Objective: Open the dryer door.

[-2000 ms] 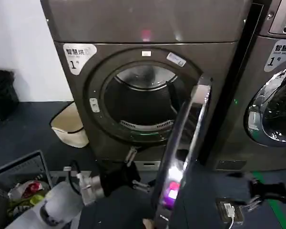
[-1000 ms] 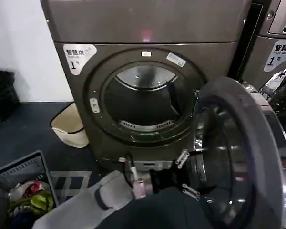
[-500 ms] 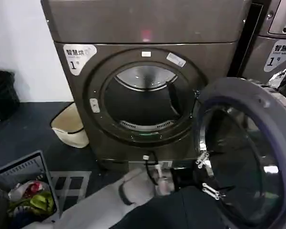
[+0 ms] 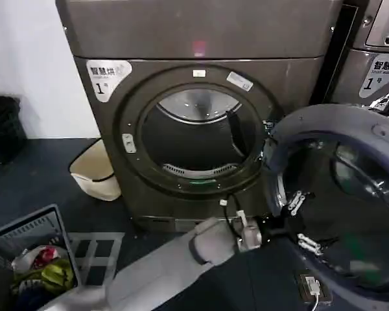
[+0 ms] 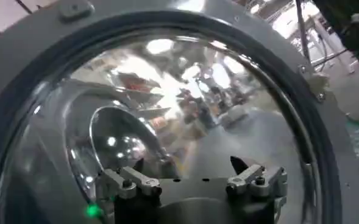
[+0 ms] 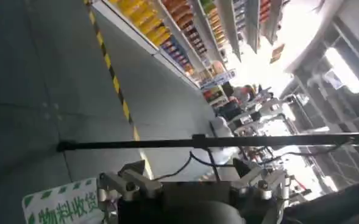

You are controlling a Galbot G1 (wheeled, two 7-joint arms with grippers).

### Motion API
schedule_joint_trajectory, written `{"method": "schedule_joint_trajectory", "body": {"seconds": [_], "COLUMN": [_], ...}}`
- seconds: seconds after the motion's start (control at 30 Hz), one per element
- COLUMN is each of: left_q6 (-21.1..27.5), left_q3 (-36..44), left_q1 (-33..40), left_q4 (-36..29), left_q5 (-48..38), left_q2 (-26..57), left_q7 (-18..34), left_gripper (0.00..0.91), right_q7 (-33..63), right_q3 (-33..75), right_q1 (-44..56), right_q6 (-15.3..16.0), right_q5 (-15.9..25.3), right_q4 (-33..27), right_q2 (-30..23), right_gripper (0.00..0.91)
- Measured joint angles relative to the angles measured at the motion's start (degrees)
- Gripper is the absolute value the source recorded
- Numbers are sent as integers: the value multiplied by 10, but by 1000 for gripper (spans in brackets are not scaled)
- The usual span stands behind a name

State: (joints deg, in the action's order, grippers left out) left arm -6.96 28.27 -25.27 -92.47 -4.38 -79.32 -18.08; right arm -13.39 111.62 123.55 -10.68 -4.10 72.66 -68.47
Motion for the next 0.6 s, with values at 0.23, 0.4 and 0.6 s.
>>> {"method": "schedule_joint_trajectory", "body": {"seconds": [0.23,0.4,0.6], "left_q6": [-10,-8,3], "left_q3": [-9,-19,-27], "left_q1": [19,25,27], "left_q4": [53,86,113], "left_q5": [42,56,75], "left_q2": [-45,-71,-96], "left_q7": [20,38,57], "left_gripper": [907,907,907], "right_q7": [-1,-2,-4], "right_q3": [2,3,3], "right_q1": [1,1,1], "right_q6": [-1,-2,-2], "right_q5": [-3,-3,-3], "right_q4": [5,5,12], "right_q2": [-4,-6,-10], "right_gripper": [907,907,907]}}
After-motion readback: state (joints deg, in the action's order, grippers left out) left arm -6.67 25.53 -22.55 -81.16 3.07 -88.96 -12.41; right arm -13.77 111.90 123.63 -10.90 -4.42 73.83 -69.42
